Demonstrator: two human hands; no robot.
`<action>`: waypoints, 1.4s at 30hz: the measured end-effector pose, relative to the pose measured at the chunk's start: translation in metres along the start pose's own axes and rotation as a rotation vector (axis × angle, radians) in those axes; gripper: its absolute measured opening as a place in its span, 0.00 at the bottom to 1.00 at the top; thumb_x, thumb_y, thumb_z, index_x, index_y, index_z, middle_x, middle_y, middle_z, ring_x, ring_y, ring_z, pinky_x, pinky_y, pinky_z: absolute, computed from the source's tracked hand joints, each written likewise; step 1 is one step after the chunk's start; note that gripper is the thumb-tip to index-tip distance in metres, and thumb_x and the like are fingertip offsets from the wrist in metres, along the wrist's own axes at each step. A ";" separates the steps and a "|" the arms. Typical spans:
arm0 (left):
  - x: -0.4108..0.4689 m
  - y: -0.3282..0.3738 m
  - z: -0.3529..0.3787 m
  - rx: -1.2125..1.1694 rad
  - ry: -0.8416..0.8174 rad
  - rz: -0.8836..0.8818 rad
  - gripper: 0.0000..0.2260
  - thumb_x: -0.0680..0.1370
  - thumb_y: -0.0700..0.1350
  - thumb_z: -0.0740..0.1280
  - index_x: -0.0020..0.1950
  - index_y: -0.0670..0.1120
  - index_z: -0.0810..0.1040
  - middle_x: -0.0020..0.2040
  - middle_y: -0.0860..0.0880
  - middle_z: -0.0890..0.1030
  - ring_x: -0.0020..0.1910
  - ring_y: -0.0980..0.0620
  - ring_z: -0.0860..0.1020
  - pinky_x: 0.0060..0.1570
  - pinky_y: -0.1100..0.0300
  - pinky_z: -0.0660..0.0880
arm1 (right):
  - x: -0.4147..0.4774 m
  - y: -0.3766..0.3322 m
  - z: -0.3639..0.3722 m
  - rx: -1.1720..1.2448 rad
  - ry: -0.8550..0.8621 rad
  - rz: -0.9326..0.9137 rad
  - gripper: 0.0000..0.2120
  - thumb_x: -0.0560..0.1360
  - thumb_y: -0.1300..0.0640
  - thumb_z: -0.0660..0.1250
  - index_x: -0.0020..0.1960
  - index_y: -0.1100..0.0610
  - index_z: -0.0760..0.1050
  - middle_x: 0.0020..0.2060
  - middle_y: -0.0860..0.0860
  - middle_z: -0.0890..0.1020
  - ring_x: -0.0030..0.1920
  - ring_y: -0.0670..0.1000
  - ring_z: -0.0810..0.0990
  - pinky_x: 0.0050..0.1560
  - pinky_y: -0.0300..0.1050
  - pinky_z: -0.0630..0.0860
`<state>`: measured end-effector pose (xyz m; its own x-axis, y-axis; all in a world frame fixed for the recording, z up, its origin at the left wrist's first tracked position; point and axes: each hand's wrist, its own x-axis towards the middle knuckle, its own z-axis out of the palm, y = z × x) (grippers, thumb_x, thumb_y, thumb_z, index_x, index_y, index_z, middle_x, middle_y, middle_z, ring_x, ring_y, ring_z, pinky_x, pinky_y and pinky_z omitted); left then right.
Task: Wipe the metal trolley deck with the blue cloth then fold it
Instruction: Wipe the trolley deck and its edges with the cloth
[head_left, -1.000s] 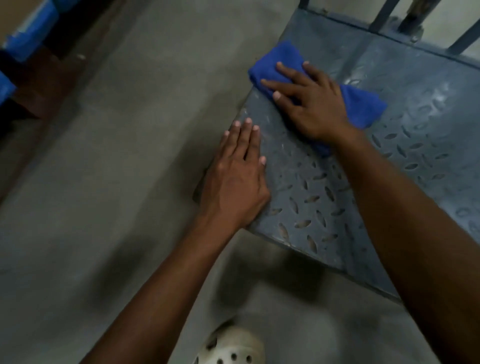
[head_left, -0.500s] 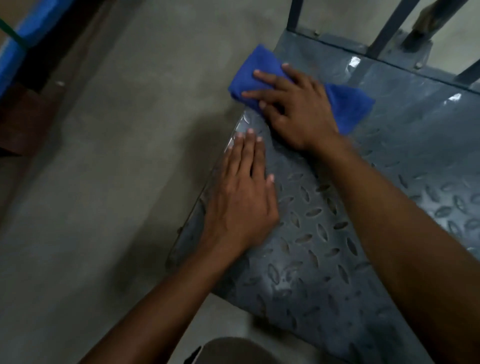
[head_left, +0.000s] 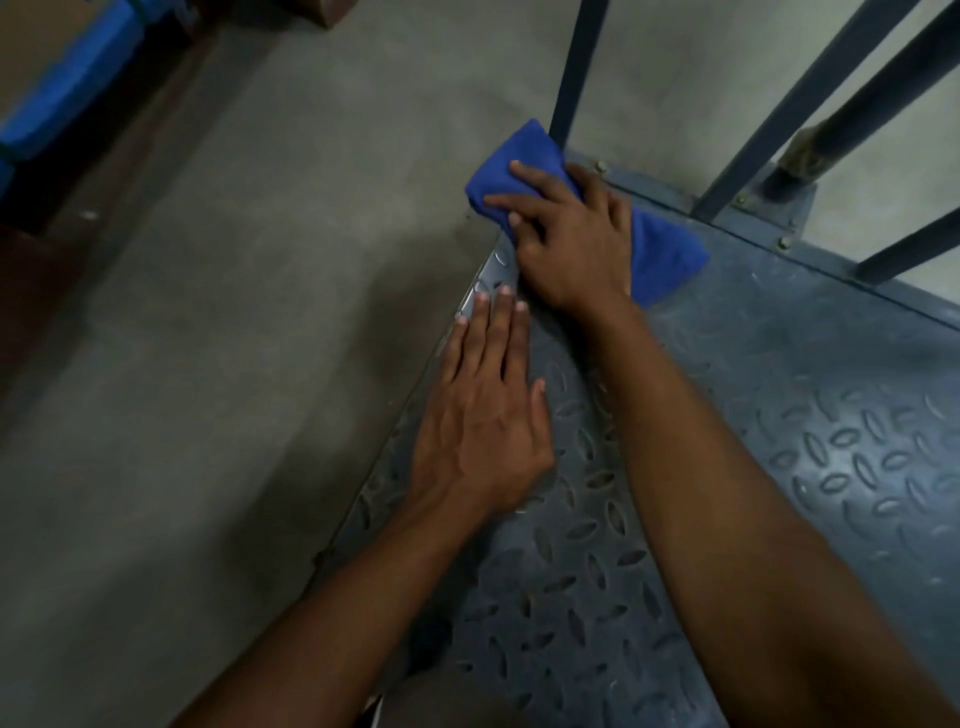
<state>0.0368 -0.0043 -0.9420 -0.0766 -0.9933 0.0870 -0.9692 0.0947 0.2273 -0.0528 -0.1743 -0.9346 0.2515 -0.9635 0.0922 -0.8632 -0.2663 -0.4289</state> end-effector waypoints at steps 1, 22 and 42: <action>0.005 0.001 0.001 -0.015 0.006 0.019 0.32 0.85 0.52 0.52 0.86 0.37 0.51 0.87 0.40 0.49 0.87 0.44 0.45 0.84 0.45 0.50 | 0.007 0.001 0.002 -0.037 0.019 0.031 0.18 0.83 0.43 0.58 0.69 0.30 0.77 0.78 0.32 0.69 0.83 0.54 0.59 0.79 0.56 0.54; 0.227 -0.079 0.036 0.096 -0.030 -0.047 0.33 0.81 0.50 0.48 0.84 0.36 0.58 0.85 0.38 0.58 0.86 0.41 0.55 0.85 0.47 0.50 | 0.131 0.109 0.042 -0.069 0.138 0.010 0.22 0.84 0.38 0.55 0.77 0.35 0.72 0.80 0.42 0.71 0.77 0.62 0.71 0.76 0.57 0.67; 0.351 -0.043 0.023 0.178 -0.251 -0.153 0.30 0.87 0.53 0.45 0.87 0.41 0.45 0.88 0.44 0.45 0.87 0.45 0.43 0.85 0.45 0.40 | 0.247 0.160 0.003 0.063 -0.157 0.087 0.25 0.86 0.36 0.55 0.83 0.35 0.61 0.86 0.44 0.57 0.85 0.53 0.59 0.83 0.53 0.56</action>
<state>0.0459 -0.3587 -0.9440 0.0388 -0.9826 -0.1816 -0.9979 -0.0477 0.0447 -0.1272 -0.4552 -0.9825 0.2468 -0.9652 -0.0869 -0.8565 -0.1753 -0.4854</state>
